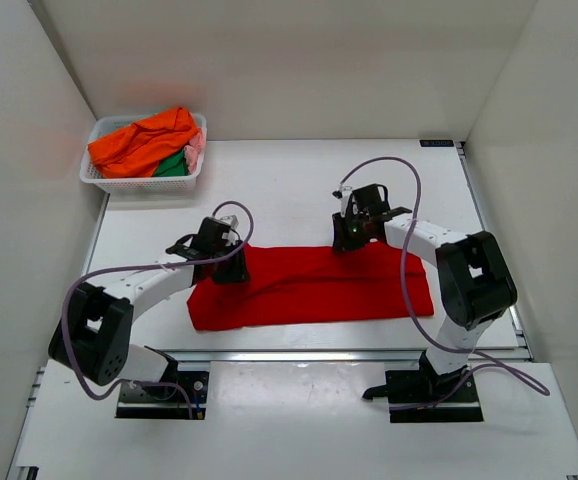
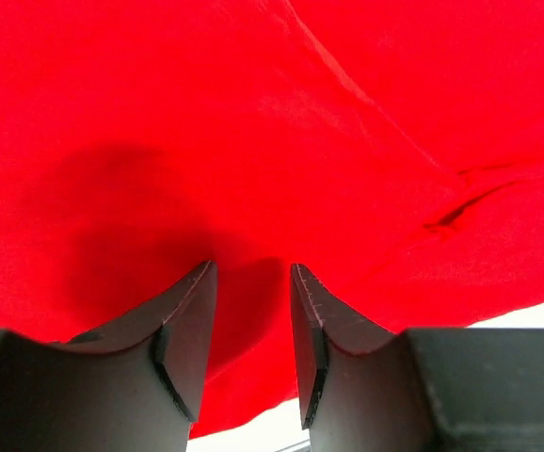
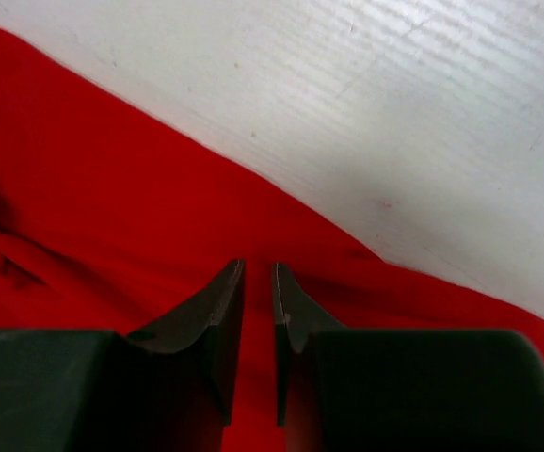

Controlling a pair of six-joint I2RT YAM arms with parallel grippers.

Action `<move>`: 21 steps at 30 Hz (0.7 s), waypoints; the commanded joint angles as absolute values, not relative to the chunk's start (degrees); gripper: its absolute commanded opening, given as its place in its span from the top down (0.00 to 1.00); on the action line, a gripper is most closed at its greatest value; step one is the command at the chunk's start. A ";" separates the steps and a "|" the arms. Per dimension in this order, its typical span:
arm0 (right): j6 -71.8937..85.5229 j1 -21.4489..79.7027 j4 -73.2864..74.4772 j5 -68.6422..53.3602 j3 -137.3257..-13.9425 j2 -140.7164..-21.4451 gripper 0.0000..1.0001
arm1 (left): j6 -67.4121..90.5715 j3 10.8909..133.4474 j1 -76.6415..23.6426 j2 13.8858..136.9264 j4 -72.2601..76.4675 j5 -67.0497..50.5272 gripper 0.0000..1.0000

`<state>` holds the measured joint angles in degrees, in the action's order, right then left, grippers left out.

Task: Fold and stack the t-shirts
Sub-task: Fold the other side of the tshirt into a rectangle, then rotate the tshirt 90 degrees

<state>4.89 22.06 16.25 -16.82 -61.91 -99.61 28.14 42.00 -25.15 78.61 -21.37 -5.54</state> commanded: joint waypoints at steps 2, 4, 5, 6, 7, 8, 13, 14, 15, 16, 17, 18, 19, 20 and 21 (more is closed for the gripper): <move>3.34 22.76 13.89 -18.54 -59.07 -97.20 0.85 | 29.71 41.31 -26.10 79.63 -17.58 -6.33 0.52; 2.73 23.38 13.45 -18.46 -59.15 -98.17 0.87 | 29.62 40.17 -25.93 79.11 -17.49 -6.33 0.52; 2.72 23.55 13.45 -18.54 -60.02 -99.57 0.86 | 29.36 40.25 -25.32 78.75 -17.84 -6.24 0.52; 2.90 23.82 13.62 -18.46 -60.73 -101.15 0.89 | 29.18 40.17 -25.40 78.58 -18.10 -6.33 0.52; 2.47 24.08 13.54 -18.37 -61.17 -102.12 0.90 | 29.09 40.08 -25.14 78.40 -18.37 -6.15 0.52; 2.20 24.17 13.62 -17.67 -62.39 -103.87 0.90 | 28.74 39.73 -24.88 77.79 -18.72 -6.33 0.53; 2.37 23.47 14.85 -10.91 -68.37 -109.42 0.94 | 28.22 39.55 -24.79 76.73 -19.25 -6.42 0.52; 2.72 23.12 15.03 -8.11 -68.73 -109.60 0.94 | 28.65 39.64 -24.96 76.47 -19.16 -6.42 0.52; 2.55 22.77 15.20 -7.04 -69.69 -109.86 0.94 | 28.83 39.03 -24.96 76.20 -19.25 -6.42 0.52; 2.20 22.50 14.77 -6.60 -70.13 -110.04 0.94 | 28.74 39.46 -24.79 76.03 -18.99 -6.59 0.52; 2.46 21.98 14.42 -5.90 -70.57 -109.87 0.93 | 28.74 39.46 -24.96 76.20 -19.25 -6.59 0.53; 2.03 21.80 14.33 -5.63 -71.19 -109.43 0.92 | 28.57 39.81 -25.13 76.11 -19.34 -7.03 0.52; 2.28 21.45 14.33 -5.80 -71.37 -108.55 0.89 | 29.00 39.90 -24.96 76.11 -19.42 -6.77 0.52; 2.63 21.10 13.98 -5.28 -71.19 -107.07 0.85 | 29.18 40.08 -25.40 76.03 -19.42 -6.94 0.52; 2.20 20.75 13.28 -5.71 -70.50 -106.35 0.83 | 29.27 40.17 -25.66 75.85 -19.51 -6.86 0.52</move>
